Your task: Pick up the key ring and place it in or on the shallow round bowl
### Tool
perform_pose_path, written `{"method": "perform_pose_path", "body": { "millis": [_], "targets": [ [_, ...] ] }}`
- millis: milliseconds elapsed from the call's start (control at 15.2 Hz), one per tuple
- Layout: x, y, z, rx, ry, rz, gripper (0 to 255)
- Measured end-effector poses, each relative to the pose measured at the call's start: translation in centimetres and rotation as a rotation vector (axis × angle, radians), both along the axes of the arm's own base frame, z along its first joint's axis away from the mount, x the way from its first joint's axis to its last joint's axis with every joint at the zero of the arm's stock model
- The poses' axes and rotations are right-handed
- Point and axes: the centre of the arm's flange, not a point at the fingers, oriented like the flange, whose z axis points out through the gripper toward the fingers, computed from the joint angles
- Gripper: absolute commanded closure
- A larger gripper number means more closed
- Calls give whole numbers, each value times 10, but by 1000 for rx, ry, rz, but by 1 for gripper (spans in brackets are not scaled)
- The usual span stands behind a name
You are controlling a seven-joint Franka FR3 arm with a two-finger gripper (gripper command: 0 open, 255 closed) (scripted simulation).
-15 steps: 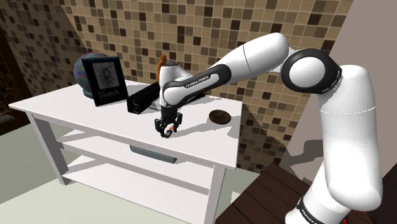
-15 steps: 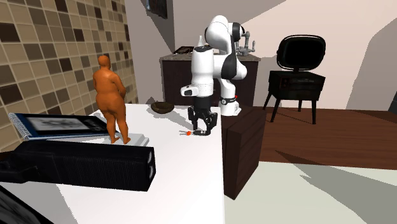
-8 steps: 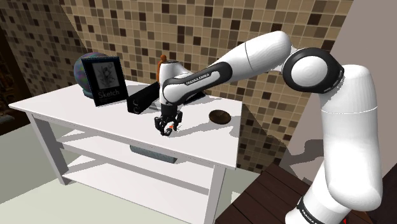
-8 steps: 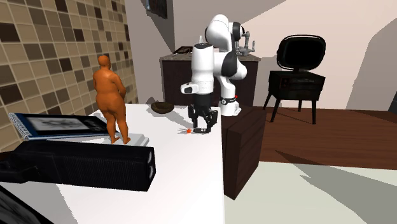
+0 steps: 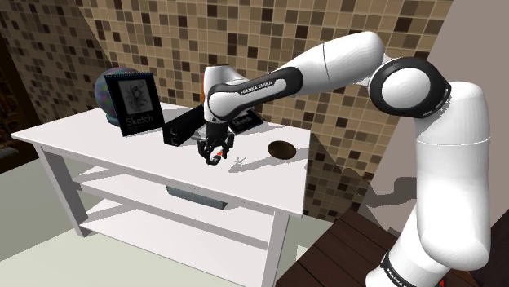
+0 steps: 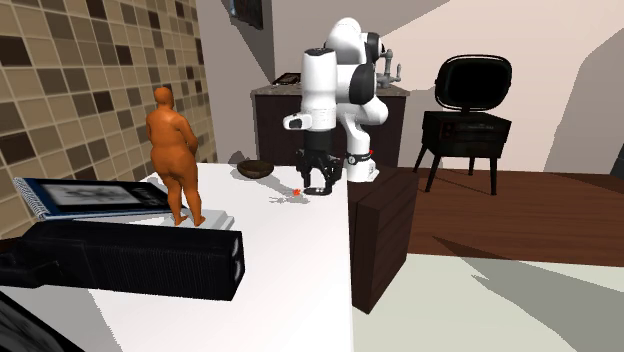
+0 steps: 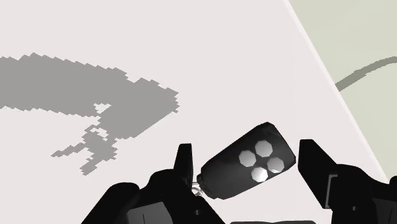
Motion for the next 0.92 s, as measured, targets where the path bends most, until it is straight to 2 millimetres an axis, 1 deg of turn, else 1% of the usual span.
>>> {"method": "perform_pose_path", "body": {
  "millis": [726, 858, 924],
  "targets": [
    [1, 0, 57, 0, 0, 0, 255],
    [0, -1, 66, 0, 0, 0, 255],
    [0, -5, 67, 0, 0, 0, 255]
  ]
}}
